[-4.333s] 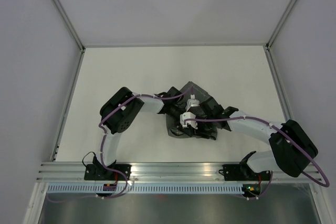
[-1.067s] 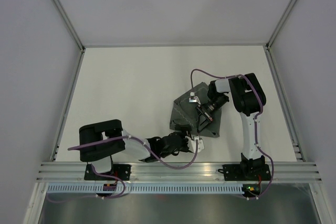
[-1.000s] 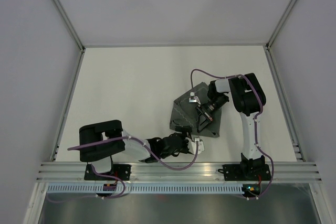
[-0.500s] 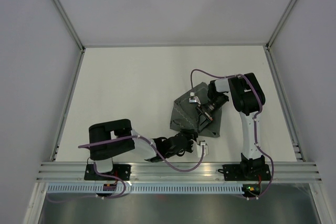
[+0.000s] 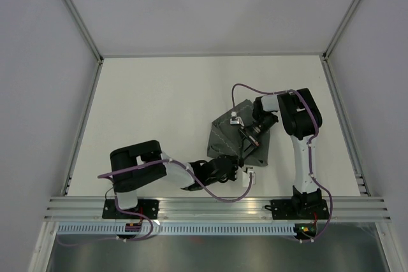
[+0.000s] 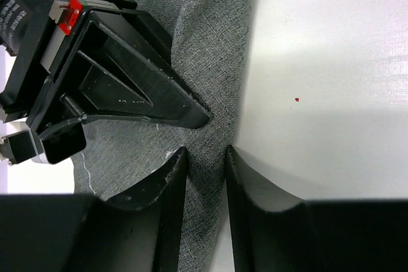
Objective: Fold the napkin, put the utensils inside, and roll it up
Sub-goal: Roll the napkin at the center of the board.
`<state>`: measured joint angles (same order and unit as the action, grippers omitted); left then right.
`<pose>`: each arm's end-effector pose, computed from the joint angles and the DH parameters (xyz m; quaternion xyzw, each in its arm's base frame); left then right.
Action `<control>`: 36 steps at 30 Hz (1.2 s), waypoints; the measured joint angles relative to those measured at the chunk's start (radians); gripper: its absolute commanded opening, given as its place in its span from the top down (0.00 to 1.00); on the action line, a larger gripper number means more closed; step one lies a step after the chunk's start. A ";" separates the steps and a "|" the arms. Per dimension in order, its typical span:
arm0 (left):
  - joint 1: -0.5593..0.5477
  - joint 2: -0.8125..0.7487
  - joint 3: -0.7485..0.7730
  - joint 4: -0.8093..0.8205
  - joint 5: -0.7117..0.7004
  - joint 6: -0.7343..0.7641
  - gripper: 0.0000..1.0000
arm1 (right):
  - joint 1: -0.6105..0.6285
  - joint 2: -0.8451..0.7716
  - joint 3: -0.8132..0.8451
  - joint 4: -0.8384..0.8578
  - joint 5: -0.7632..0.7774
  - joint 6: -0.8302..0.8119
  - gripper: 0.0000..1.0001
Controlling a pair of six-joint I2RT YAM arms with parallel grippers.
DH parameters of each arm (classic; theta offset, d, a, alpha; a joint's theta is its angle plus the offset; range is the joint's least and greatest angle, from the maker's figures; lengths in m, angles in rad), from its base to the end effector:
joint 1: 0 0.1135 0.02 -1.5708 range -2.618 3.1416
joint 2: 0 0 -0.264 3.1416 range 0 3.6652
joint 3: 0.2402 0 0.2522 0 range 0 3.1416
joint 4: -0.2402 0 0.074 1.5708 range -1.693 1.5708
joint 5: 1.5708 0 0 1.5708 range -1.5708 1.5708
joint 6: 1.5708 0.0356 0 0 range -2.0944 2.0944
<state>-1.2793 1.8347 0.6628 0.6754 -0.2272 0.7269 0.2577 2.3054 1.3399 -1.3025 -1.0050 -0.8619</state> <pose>0.1039 -0.3184 0.1142 0.6885 0.5079 -0.0449 0.5157 0.3075 0.1121 0.0708 0.2980 -0.7853 -0.5212 0.1511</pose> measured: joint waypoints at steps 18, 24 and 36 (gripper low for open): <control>0.043 0.042 0.312 -0.525 0.134 -0.027 0.98 | -0.033 -0.018 0.002 -0.021 0.048 -0.025 0.70; 0.066 0.059 0.367 -0.585 0.199 -0.097 0.98 | -0.035 -0.106 -0.006 0.011 0.095 -0.005 0.51; 0.143 0.070 0.412 -0.643 0.434 -0.253 0.98 | -0.192 -0.278 0.043 0.275 0.094 0.197 0.47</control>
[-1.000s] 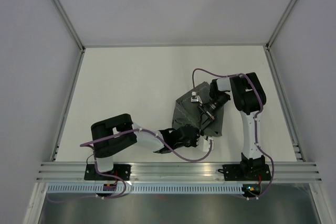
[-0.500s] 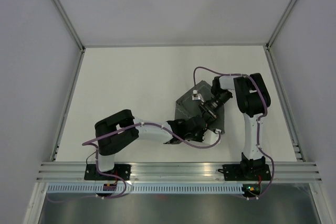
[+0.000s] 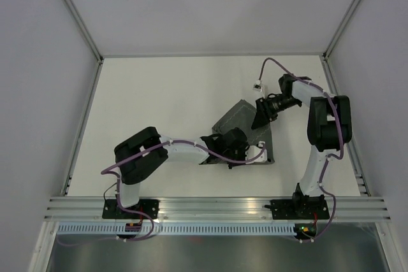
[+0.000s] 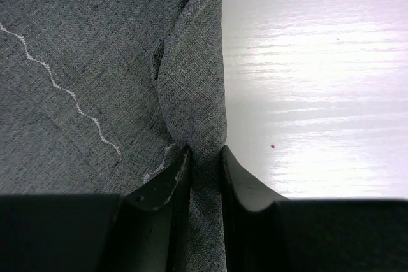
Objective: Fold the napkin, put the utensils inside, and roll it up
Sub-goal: Roll the napkin at the center of the board.
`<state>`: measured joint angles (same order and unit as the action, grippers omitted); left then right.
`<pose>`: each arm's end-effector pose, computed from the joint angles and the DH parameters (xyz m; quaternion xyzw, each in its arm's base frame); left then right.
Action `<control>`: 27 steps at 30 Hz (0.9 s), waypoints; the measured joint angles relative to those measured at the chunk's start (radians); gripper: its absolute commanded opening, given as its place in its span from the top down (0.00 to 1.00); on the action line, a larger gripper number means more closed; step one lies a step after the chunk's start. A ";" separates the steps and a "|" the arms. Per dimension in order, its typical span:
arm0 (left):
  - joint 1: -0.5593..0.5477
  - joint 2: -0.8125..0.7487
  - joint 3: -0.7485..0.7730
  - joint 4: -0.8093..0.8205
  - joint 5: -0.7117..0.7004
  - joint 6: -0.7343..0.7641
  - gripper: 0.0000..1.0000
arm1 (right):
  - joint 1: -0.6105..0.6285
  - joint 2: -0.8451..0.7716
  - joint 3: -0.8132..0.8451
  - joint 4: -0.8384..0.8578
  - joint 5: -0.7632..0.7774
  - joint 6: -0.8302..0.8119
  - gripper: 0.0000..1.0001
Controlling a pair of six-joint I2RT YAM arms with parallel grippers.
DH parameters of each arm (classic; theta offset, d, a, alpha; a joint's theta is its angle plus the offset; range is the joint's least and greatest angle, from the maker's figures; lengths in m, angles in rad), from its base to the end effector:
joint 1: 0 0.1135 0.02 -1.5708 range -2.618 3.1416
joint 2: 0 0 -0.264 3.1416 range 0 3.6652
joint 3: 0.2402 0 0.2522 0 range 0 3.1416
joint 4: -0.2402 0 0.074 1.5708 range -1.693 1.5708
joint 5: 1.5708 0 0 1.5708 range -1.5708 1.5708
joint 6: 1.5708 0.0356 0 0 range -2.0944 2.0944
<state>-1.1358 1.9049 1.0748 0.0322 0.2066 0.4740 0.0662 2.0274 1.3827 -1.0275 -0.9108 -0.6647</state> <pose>0.1586 -0.3587 0.1447 0.6910 0.6106 -0.2121 0.3235 0.3559 0.0518 0.1559 -0.2997 0.8457 0.4331 0.0860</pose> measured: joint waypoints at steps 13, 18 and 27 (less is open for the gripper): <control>0.165 0.062 0.018 0.027 0.447 -0.187 0.98 | -0.272 -0.283 -0.032 0.138 -0.005 0.054 0.48; 0.238 0.127 0.044 0.026 0.661 -0.270 0.98 | -0.261 -0.485 -0.145 0.098 -0.008 -0.088 0.51; 0.294 0.224 0.099 -0.032 0.887 -0.381 0.98 | 0.002 -0.914 -0.476 0.148 0.123 -0.224 0.44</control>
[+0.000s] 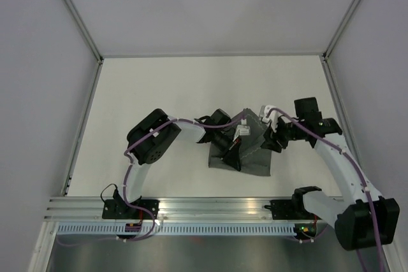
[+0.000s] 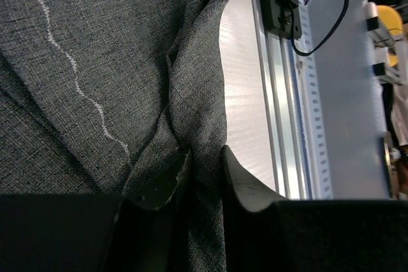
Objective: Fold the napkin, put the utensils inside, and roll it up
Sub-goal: Roll the napkin at the center of the board.
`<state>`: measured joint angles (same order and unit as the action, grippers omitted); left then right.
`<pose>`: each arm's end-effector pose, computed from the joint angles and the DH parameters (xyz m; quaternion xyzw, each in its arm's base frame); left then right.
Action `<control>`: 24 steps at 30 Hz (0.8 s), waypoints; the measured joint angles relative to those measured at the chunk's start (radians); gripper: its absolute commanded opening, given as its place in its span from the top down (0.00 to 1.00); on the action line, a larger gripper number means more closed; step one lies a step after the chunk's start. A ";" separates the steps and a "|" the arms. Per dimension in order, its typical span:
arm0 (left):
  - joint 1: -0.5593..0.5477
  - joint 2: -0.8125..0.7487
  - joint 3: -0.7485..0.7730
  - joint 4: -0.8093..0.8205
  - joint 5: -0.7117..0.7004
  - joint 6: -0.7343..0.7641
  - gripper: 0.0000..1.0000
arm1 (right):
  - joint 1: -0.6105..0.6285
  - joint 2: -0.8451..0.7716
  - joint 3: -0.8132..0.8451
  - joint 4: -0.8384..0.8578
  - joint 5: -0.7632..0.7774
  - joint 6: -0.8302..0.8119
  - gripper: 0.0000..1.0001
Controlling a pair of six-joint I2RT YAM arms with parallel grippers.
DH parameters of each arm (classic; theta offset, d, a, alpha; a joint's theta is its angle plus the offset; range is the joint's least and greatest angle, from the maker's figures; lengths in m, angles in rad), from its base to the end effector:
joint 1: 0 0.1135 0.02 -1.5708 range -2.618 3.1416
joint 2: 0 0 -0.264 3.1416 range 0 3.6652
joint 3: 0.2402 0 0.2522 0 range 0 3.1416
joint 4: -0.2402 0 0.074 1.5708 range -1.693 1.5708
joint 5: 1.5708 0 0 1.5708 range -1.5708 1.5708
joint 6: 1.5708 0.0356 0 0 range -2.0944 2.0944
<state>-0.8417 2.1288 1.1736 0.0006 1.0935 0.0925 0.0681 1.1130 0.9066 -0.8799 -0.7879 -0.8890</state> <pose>0.2445 -0.3212 0.0984 0.5073 0.6558 -0.5559 0.0598 0.1994 0.0389 0.2711 -0.4945 0.7533 0.2533 0.3518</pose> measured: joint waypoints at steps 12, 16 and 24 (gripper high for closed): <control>0.011 0.051 0.022 -0.056 0.096 -0.086 0.98 | 0.512 -0.082 -0.242 0.187 0.297 0.097 0.46; 0.011 0.053 0.024 -0.059 0.097 -0.093 0.98 | 0.618 -0.038 -0.247 0.238 0.378 0.127 0.47; 0.014 0.058 0.024 -0.059 0.104 -0.101 0.98 | 0.742 0.070 -0.269 0.309 0.469 0.171 0.47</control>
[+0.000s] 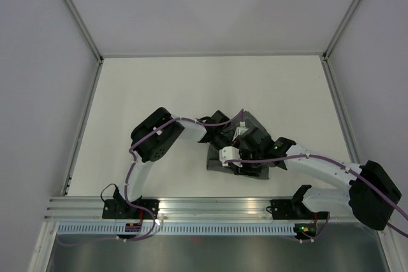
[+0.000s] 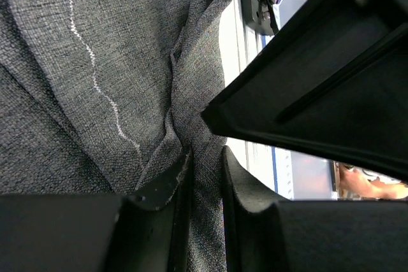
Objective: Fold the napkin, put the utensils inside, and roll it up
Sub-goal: Roll the napkin at the center of the board.
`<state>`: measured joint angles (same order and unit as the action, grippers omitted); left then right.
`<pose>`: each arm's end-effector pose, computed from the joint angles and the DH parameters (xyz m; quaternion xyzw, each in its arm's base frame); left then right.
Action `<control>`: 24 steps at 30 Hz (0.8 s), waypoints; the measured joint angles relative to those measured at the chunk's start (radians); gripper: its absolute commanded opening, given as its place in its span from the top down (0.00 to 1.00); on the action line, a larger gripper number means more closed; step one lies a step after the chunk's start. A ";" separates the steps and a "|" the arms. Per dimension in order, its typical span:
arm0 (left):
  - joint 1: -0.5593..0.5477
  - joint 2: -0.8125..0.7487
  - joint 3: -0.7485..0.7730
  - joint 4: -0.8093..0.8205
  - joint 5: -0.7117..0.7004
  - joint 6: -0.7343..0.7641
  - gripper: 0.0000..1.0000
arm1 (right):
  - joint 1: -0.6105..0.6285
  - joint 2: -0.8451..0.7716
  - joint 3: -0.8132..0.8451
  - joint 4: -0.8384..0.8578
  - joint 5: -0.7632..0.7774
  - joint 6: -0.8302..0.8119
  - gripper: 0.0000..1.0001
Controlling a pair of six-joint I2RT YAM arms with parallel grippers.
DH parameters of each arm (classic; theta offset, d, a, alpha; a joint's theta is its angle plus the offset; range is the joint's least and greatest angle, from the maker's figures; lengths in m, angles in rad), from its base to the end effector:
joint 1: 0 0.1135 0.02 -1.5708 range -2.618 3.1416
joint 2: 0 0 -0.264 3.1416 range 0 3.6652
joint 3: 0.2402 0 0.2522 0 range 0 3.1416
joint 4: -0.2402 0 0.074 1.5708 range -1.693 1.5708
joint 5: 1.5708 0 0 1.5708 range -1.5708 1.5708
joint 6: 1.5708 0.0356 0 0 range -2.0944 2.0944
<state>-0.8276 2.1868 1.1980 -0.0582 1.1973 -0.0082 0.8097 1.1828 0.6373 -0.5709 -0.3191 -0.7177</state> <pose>0.2468 -0.3176 0.0820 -0.4517 -0.6738 0.5843 0.0254 0.1354 0.1583 0.1852 -0.6911 0.6700 0.1649 0.2150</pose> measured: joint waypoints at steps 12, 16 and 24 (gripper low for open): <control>0.008 0.016 0.008 -0.010 0.019 -0.028 0.98 | 0.058 0.071 -0.003 0.040 0.036 0.031 0.47; 0.010 0.021 0.011 -0.016 0.028 -0.032 0.98 | 0.090 0.114 -0.003 0.041 0.049 0.040 0.47; 0.022 0.030 0.012 -0.038 0.047 -0.039 0.98 | 0.118 0.159 0.001 0.063 0.092 0.051 0.58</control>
<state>-0.8059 2.2169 1.2102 -0.0963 1.2446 -0.0467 0.9279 1.3418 0.6384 -0.5083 -0.2268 -0.6662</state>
